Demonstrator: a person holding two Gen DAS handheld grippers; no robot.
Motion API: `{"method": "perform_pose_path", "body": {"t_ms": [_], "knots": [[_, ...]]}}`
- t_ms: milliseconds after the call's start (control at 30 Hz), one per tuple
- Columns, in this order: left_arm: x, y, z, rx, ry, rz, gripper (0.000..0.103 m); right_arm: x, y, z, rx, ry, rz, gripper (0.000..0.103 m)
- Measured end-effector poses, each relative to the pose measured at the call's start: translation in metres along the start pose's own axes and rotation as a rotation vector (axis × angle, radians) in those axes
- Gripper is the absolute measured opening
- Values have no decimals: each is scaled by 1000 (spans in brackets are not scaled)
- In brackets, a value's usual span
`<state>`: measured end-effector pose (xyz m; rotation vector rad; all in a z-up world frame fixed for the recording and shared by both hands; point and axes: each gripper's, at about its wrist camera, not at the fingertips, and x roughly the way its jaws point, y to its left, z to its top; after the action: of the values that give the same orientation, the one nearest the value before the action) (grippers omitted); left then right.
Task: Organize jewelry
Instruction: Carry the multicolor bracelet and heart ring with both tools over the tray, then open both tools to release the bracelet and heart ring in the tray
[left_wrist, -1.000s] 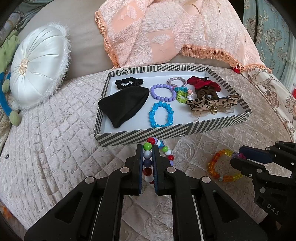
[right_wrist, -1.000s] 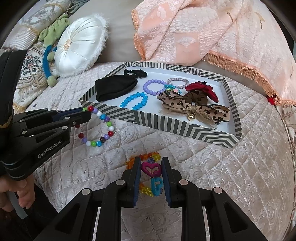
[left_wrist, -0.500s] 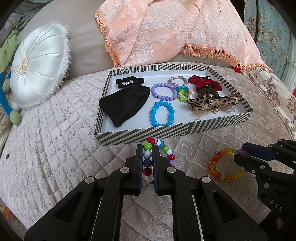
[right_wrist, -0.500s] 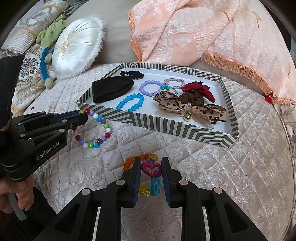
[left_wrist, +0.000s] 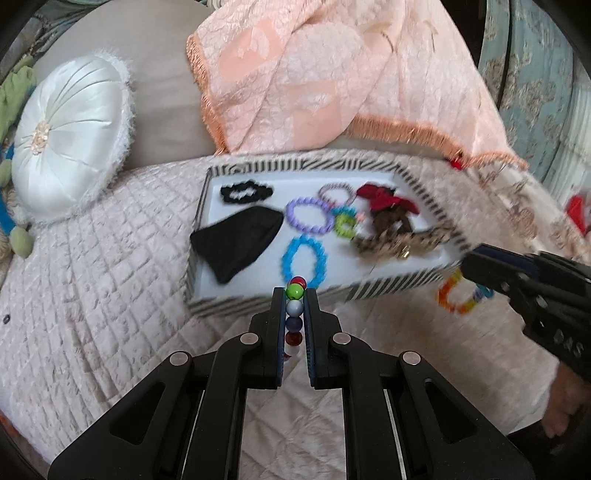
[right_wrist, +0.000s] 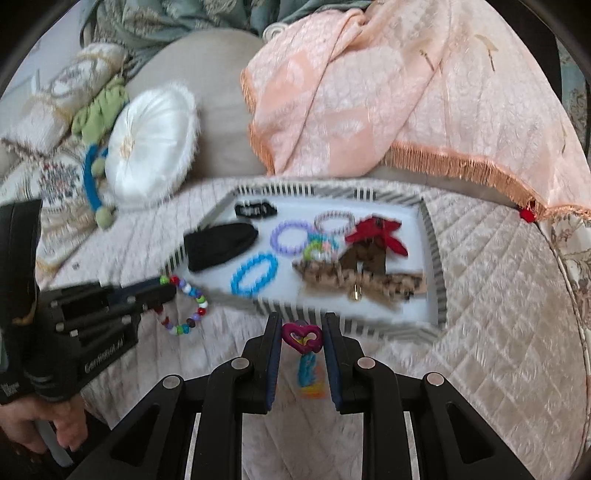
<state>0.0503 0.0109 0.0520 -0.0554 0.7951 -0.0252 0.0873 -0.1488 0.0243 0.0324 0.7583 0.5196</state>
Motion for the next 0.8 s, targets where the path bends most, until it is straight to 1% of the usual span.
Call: {"method": "perform_pose_path", "body": {"t_ms": [133,233,333,367,467,533,633,733,800], "knots": [[-3,2,28,-11,-12,-41,8,-3,-11,33,58,-45,43,21],[6,3,52,-11,-5,-73,8,4,-15,54,81,-59,68,21],[25,2,68,-13,17,-101,8,15,-21,70,112,-92,103,21],[37,2,71,-24,34,-117,8,20,-24,73,125,-109,121,21],[64,5,69,-58,69,-144,8,41,-30,78,168,-106,156,21],[85,8,62,-75,113,-107,8,54,-31,83,172,-98,153,21],[103,10,56,-77,142,-75,8,70,-34,90,189,-96,170,21],[109,11,52,-79,158,-59,8,90,-39,90,237,-68,205,21],[111,10,50,-70,168,-38,8,105,-42,84,254,-28,197,21]]}}
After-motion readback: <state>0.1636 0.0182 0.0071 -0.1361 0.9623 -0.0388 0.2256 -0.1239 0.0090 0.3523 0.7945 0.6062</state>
